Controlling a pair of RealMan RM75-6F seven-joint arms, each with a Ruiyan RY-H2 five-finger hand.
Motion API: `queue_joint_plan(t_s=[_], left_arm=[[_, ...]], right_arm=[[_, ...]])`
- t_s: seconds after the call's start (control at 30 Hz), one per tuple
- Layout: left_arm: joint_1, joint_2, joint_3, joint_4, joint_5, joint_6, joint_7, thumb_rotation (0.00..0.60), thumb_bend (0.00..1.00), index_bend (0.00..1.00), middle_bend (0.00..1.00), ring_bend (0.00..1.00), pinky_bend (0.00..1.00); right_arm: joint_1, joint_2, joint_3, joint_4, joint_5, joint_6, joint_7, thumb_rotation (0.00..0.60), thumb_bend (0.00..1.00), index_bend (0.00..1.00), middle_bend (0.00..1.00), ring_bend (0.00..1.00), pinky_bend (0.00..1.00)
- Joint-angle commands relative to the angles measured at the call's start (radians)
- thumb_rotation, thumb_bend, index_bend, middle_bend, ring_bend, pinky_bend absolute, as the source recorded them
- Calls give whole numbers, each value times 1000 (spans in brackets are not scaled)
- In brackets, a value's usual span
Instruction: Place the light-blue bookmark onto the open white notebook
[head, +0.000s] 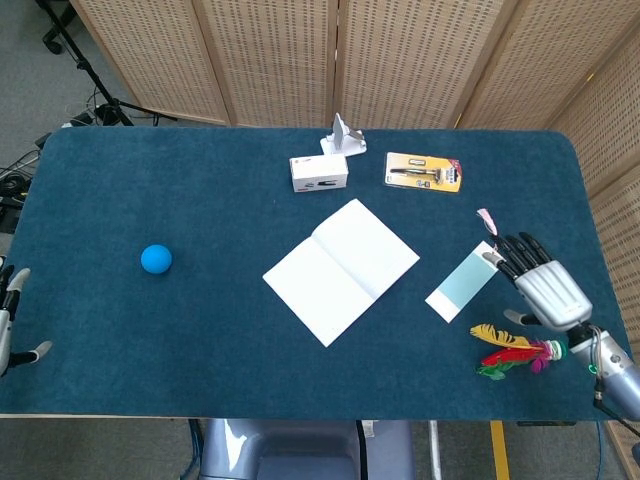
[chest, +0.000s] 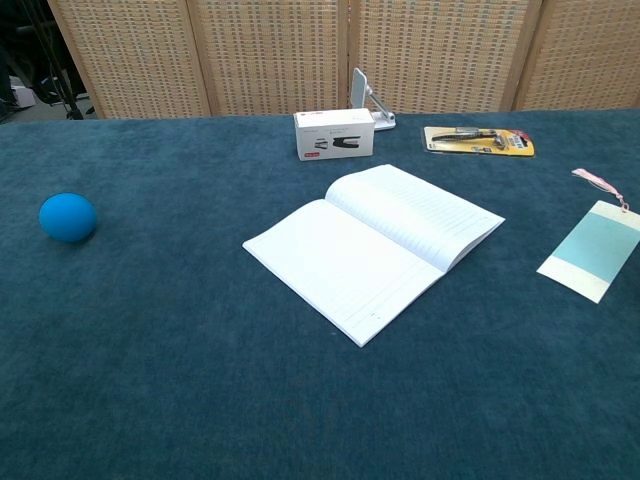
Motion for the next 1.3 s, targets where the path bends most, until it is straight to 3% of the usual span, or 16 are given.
queue_joint_plan(t_s=[0.03,0.3,0.67,1.3], left_arm=[[-19,-14,-17,13,-42,-31,25,600,0,0,0,0,0],[-37,-24,-35,28,-100,-63,44,600,0,0,0,0,0],[-47,-32,-37,33,-128,-77,60,600,0,0,0,0,0],[-60,-43,-35,40,-149,-89,78,600,0,0,0,0,0]], right_arm=[[140,-160,-40,324,-134,-49,90,600,0,165,0,0,0],[209,-274,-123,550,-190,-103,156,600,0,192,0,0,0],[239,-373,-192,723,-220,-94,176,600,0,209,0,0,0],[238,-462,-263,874,-207,-103,245,600,0,209,0,0,0]])
